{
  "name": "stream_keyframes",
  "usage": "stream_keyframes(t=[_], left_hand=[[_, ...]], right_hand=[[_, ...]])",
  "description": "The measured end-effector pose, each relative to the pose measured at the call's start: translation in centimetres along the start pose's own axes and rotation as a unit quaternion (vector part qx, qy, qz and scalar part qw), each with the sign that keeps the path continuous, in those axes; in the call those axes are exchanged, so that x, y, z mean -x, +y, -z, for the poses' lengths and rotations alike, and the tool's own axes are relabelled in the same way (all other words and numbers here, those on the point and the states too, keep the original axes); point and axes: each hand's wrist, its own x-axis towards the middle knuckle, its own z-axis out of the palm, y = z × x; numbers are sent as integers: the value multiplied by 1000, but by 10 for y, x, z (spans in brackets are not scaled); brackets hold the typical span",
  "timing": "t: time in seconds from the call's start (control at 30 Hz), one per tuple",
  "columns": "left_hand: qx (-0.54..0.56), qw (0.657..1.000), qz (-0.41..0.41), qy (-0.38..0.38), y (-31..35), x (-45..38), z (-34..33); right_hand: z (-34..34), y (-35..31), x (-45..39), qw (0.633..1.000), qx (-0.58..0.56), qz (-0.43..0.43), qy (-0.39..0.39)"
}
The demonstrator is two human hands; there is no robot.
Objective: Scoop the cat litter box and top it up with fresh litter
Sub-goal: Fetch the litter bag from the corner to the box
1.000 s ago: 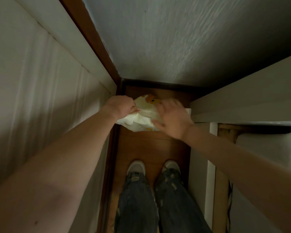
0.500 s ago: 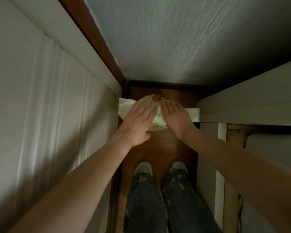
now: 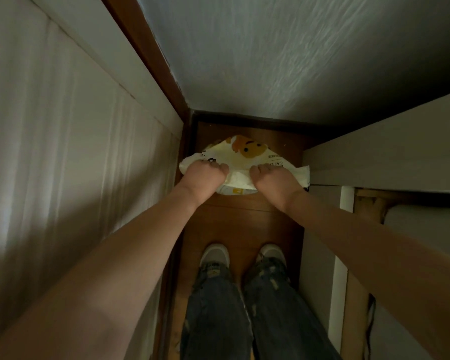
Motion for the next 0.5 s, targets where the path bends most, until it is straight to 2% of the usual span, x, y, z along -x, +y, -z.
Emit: stream_keyframes(t=[0.2,0.5], left_hand=[[-19,996,-35,75,-5,-2,6],[11,991,-59,117,-12,6,26]], right_hand=[[-4,12,-4,1000,6,2,22],[21,28,2,999,-13,10,-43]])
